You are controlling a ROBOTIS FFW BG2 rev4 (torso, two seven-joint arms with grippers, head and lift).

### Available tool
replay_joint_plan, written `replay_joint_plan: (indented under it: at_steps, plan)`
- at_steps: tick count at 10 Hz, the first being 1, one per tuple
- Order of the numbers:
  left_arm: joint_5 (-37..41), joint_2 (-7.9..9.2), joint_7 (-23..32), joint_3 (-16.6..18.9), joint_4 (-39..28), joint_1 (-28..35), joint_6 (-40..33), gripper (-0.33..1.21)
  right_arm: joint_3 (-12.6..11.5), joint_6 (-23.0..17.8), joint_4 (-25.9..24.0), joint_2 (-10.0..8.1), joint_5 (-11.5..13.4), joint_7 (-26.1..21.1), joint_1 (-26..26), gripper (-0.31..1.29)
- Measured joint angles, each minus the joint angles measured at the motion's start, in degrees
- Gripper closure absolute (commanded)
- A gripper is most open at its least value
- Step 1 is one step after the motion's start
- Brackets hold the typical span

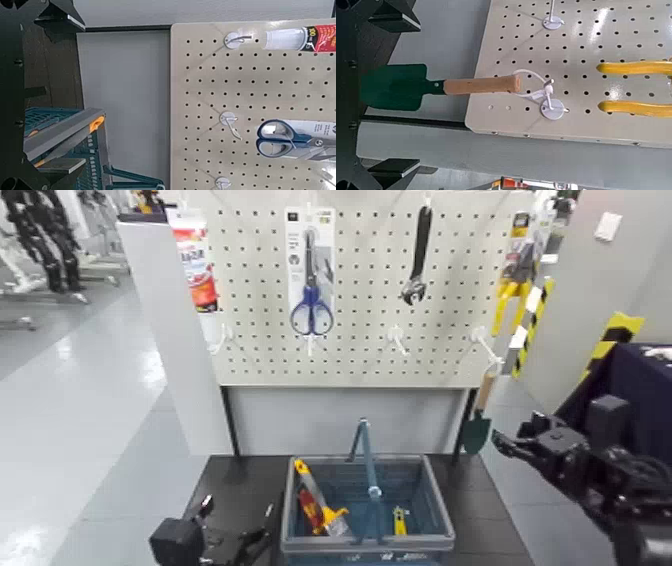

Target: Put the tool with the wooden handle into the crate.

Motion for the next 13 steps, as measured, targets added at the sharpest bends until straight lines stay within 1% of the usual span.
replay_joint_plan:
  at_steps: [4, 6, 7, 10, 13]
  plan:
    - [0.0, -0.01, -0.09, -0.36, 0.06, -0.33, 0.24, 0.12, 3.57, -3.31, 13.31, -0.43, -0.17, 3.58, -10.07, 0.11]
    - [0.04, -0.04, -0.18, -0.76, 0.25, -0.67, 0.35, 0.12, 6.11, -4.78, 19.49, -0.5, -0.18, 4.97, -14.45, 0.11]
    - [0.07, -0.01, -0.26, -0.95, 0.35, -0.91, 0.36, 0.12, 7.25, -5.47, 21.63, -0.24, -0.16, 5.11, -16.05, 0.11]
    - [0.09, 0.0, -0.35, -1.43, 0.63, -1.43, 0.41, 0.12, 9.12, -6.96, 25.39, 0.48, 0.11, 5.12, -19.07, 0.11]
    - [0.17, 0.08, -0.42, -1.8, 0.74, -1.84, 0.43, 0.12, 9.71, -7.88, 27.62, 1.01, 0.57, 5.31, -21.01, 0.17]
